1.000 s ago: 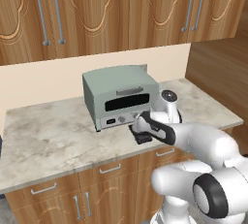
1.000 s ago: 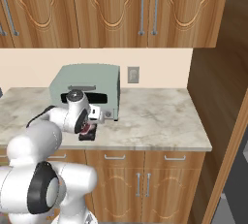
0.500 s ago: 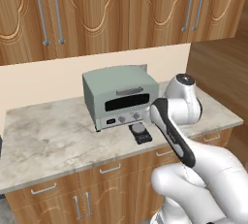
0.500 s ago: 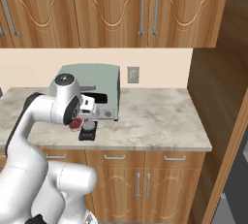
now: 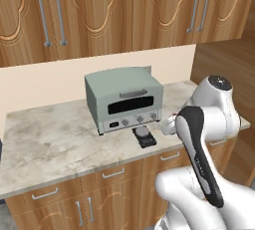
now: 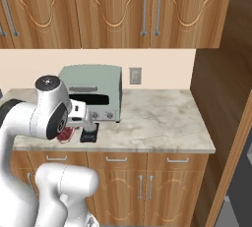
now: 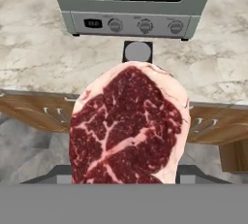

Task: Take the steak from the fridge and place it on the digital scale on the counter by the fridge. Wait a few seconds for a reading, then move it to the plate on the dining counter.

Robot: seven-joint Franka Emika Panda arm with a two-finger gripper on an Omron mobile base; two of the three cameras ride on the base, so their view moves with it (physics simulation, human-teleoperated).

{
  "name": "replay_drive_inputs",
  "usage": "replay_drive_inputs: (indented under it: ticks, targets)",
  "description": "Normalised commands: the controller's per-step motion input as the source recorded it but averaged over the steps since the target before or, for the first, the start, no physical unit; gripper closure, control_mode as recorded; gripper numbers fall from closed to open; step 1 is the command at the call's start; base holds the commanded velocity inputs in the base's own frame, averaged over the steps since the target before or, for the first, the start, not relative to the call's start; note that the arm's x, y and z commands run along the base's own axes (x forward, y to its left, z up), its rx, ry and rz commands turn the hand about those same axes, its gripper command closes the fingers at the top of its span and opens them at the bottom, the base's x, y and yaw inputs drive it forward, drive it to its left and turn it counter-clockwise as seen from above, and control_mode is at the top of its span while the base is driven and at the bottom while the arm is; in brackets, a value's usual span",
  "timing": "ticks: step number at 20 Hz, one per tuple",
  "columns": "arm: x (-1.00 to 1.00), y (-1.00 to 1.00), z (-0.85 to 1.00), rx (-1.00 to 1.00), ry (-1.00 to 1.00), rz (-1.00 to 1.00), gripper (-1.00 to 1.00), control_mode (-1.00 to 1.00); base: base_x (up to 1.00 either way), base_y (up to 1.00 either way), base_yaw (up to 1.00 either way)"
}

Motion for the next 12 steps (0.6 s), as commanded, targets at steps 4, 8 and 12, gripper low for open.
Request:
replay_drive_inputs:
  ticks: [4,8,12]
  targets:
    - [-0.38,0.00,0.64,-0.02,0.02,0.07,1.00,-1.00,0.00,0.00,0.00]
    - [-0.03,0.00,0.00,0.00,0.00,0.01,1.00,-1.00,0.00,0.00,0.00]
    - [0.00,0.00,0.00,0.00,0.00,0.00,1.00,-1.00,0.00,0.00,0.00]
